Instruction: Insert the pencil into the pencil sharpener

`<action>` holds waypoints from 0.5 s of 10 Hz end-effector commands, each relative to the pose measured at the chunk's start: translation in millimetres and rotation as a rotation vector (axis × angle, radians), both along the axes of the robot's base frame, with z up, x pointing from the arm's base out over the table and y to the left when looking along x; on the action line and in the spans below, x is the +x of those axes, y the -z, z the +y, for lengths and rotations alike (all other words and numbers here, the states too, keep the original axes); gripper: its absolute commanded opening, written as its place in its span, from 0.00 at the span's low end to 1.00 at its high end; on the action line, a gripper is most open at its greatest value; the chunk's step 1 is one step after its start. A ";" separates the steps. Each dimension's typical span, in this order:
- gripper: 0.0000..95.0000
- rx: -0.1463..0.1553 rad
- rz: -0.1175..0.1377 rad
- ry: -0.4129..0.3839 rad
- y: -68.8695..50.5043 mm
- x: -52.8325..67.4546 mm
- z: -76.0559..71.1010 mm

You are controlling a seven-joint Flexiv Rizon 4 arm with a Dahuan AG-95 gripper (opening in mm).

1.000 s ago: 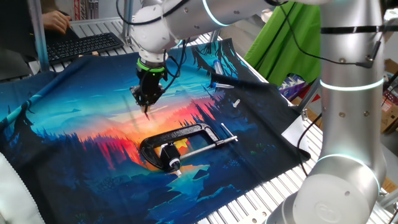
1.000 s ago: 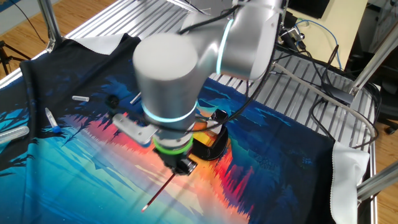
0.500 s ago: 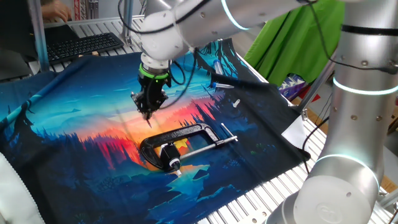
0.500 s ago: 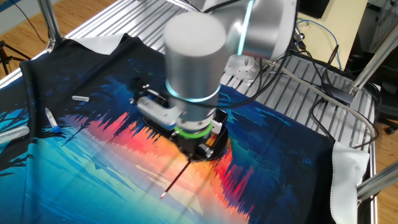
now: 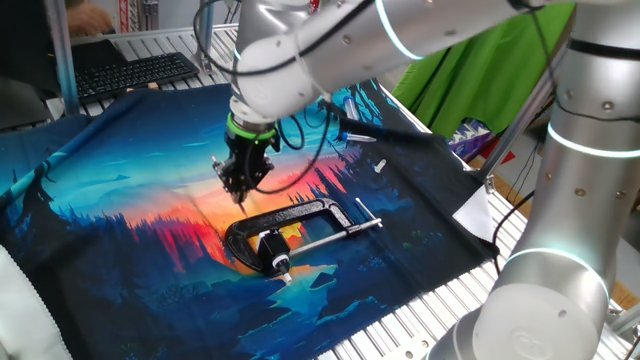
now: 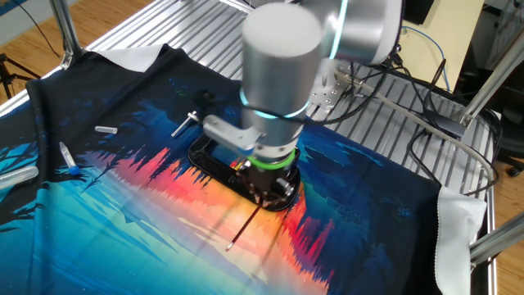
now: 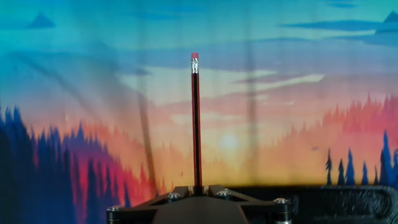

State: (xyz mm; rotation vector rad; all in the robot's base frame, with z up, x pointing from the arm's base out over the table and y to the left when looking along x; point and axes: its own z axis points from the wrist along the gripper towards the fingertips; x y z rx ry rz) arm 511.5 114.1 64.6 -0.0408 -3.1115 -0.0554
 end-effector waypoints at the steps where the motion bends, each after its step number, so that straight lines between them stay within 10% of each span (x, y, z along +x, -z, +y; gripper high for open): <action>1: 0.00 -0.004 -0.005 0.004 -2.3 -11.5 2.5; 5: 0.00 -0.032 -0.002 -0.015 -2.6 -25.1 1.7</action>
